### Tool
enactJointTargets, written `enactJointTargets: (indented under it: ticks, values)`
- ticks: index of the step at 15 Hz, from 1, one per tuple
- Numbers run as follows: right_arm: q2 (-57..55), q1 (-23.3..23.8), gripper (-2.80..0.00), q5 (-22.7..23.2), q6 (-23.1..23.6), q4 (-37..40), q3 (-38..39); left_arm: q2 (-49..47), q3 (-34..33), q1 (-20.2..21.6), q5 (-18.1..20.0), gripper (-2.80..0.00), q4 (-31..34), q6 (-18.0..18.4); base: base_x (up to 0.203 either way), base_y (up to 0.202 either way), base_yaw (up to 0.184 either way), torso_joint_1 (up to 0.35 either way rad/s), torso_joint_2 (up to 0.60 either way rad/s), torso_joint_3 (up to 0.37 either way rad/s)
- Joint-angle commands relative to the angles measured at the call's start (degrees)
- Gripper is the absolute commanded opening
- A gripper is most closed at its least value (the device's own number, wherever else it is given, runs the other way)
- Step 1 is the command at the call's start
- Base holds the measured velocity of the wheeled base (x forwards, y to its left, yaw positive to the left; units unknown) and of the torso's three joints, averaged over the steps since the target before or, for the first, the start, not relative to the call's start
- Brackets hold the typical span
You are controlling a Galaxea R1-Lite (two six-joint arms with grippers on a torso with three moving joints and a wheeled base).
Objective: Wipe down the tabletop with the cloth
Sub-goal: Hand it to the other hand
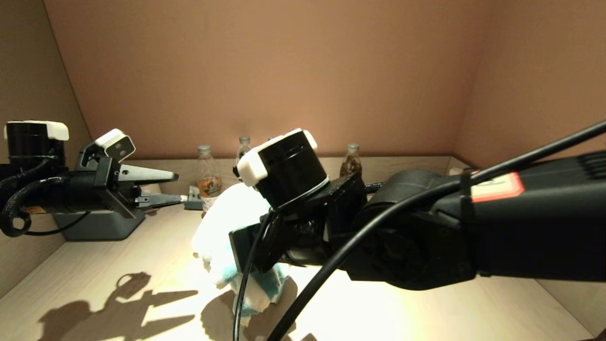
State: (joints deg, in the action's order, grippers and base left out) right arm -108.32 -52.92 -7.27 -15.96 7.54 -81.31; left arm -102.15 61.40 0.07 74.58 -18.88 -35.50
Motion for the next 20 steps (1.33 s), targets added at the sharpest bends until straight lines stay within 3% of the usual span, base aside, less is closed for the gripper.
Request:
enactJointTargets:
  ticks: [1,6,13,20]
  values:
    - [-3.5,0.2,-2.8,0.0,1.4,0.9,1.5,3.7,0.8,0.5,0.4,0.0,0.0,-0.1,0.0,0.0,0.0,0.0,0.0,0.0]
    - [-4.8,-0.6,-2.8,0.2,2.1,0.4,1.9,5.2,0.3,1.4,0.6,0.0,0.6,0.0,0.0,0.0,0.0,0.0,0.0,0.0]
    - [1.6,-0.5,-2.8,0.0,5.9,-2.0,1.7,3.4,-3.5,1.3,0.8,0.0,-0.1,0.8,0.0,0.0,0.0,0.0,0.0,0.0]
    - [3.5,-3.3,-2.8,-0.6,8.2,-1.7,-2.5,1.0,-6.8,-1.6,0.9,0.0,-0.1,4.8,0.0,0.0,0.0,0.0,0.0,0.0]
